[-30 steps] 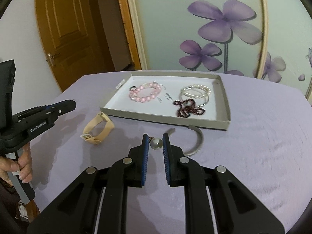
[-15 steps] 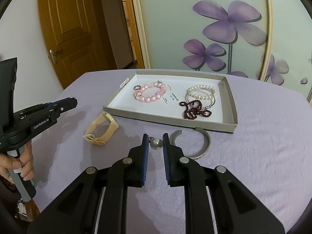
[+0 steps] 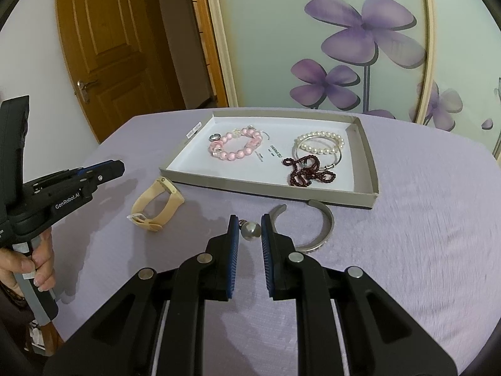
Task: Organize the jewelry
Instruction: 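Carry the pearl earring with the right tool toward the tray, then lower the pearl earring into the tray and open the right tool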
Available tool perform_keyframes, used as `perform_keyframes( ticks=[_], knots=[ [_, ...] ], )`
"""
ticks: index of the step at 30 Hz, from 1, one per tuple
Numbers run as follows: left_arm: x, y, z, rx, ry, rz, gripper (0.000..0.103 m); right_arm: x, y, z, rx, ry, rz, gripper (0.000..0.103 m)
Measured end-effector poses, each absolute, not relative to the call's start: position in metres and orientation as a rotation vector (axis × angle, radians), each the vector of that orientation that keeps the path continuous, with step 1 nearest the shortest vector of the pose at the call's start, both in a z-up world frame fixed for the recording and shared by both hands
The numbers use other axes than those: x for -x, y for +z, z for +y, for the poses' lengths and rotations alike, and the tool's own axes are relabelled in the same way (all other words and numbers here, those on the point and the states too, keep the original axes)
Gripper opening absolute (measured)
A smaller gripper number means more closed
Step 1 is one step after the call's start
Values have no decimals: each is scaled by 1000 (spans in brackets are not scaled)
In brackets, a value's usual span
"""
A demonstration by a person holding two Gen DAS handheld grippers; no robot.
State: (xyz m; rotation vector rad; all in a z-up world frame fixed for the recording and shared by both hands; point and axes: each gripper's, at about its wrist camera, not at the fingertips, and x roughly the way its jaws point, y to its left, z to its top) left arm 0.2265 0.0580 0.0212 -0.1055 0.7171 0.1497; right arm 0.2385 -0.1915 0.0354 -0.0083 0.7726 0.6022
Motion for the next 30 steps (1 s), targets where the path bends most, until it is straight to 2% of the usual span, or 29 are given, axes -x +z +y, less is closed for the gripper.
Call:
perform_keyframes(
  ticks=[6, 14, 21, 30],
  knots=[
    [-244, 19, 52, 116, 138, 731, 14, -244, 34, -198, -11, 593, 772, 15],
    [-311, 23, 38, 116, 129, 732, 14, -254, 30, -215, -55, 570, 768, 15],
    [-365, 7, 30, 115, 158, 797, 14, -267, 26, -224, -80, 562, 773, 15],
    [-385, -7, 24, 124, 157, 850, 15, -269, 22, -229, -90, 569, 777, 15]
  ],
)
